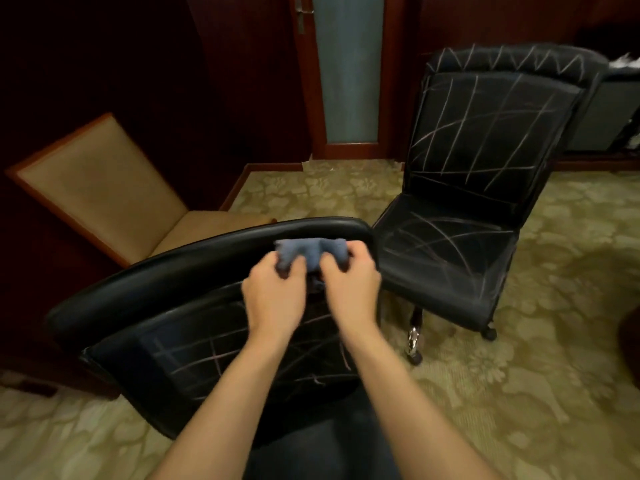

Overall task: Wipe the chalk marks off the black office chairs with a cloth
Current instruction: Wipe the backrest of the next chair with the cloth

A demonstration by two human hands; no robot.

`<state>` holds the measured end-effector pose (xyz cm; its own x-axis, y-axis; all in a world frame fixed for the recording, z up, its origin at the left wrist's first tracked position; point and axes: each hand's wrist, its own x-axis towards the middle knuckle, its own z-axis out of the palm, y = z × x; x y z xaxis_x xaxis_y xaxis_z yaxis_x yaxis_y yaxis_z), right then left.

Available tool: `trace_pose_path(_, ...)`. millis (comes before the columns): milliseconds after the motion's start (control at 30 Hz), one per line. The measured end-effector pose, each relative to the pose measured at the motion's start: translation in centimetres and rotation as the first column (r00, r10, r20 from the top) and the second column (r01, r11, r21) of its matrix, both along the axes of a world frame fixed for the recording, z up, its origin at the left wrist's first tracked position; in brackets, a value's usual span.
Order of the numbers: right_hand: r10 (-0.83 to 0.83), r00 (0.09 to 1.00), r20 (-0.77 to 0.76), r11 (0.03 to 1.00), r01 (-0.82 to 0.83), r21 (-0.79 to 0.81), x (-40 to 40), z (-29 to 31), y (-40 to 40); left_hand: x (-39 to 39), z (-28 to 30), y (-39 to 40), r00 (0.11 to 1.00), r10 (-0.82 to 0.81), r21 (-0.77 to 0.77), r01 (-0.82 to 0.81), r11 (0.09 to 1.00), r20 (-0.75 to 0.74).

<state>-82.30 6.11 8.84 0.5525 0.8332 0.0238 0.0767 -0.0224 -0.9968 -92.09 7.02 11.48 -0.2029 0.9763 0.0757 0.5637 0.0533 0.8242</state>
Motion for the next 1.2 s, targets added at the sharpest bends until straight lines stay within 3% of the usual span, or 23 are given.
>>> trace_pose_path(100, 0.065, 0.996, -0.066, 0.998, -0.064, 0.025, -0.2, 0.2, 0.0, 0.2, 0.1, -1.0, 1.0, 0.001, 0.025, -0.001, 1.0, 0.018)
trace_pose_path(200, -0.035, 0.99, -0.137, 0.999, 0.037, 0.013, 3.6, -0.6, -0.2, 3.5, 0.3, -1.0, 0.993, -0.119, 0.025, 0.119, 0.993, 0.021)
trace_pose_path(267, -0.09, 0.986, -0.14, 0.996, 0.091, 0.003, 7.2, -1.2, -0.8, 6.6, -0.4, -0.6, 0.98, -0.191, -0.061, 0.195, 0.979, 0.06)
trace_pose_path(367, -0.057, 0.995, -0.088, 0.998, 0.053, -0.042, 11.7, -2.2, -2.0, 10.9, -2.2, -0.6, 0.97, -0.205, -0.157, 0.224, 0.962, 0.13)
trace_pose_path(433, -0.006, 0.999, -0.037, 0.997, 0.003, -0.083, 13.8, -3.1, -2.3, 12.4, -3.4, -1.1, 0.978, -0.202, -0.19, 0.21, 0.959, 0.06)
trace_pose_path(567, 0.162, 0.987, 0.025, 0.982, -0.158, -0.105, 13.9, -3.9, -1.5, 11.7, -4.6, -1.7, 0.985, -0.117, -0.137, 0.134, 0.981, 0.126)
trace_pose_path(767, 0.146, 0.985, 0.089, 0.987, -0.139, -0.081, 12.2, -4.8, -1.6, 10.3, -4.7, -2.0, 0.99, -0.11, -0.121, 0.12, 0.985, 0.09)
trace_pose_path(867, 0.215, 0.966, 0.142, 0.964, -0.187, -0.187, 11.6, -7.8, -2.9, 9.9, -7.3, -3.5, 0.994, -0.068, -0.255, 0.087, 0.963, 0.081)
trace_pose_path(1000, 0.277, 0.95, 0.148, 0.9, -0.202, -0.386, 10.7, -12.0, -5.8, 9.2, -11.1, -6.9, 0.988, -0.117, -0.343, 0.077, 0.936, -0.096)
trace_pose_path(1100, 0.226, 0.952, 0.208, 0.941, -0.157, -0.301, 10.9, -11.0, -6.6, 9.8, -10.9, -7.6, 0.996, -0.035, -0.351, 0.063, 0.934, 0.086)
trace_pose_path(1200, 0.193, 0.929, 0.317, 0.979, -0.161, -0.126, 11.1, -7.4, -5.2, 10.2, -9.1, -6.9, 0.963, 0.087, -0.257, -0.019, 0.966, 0.255)
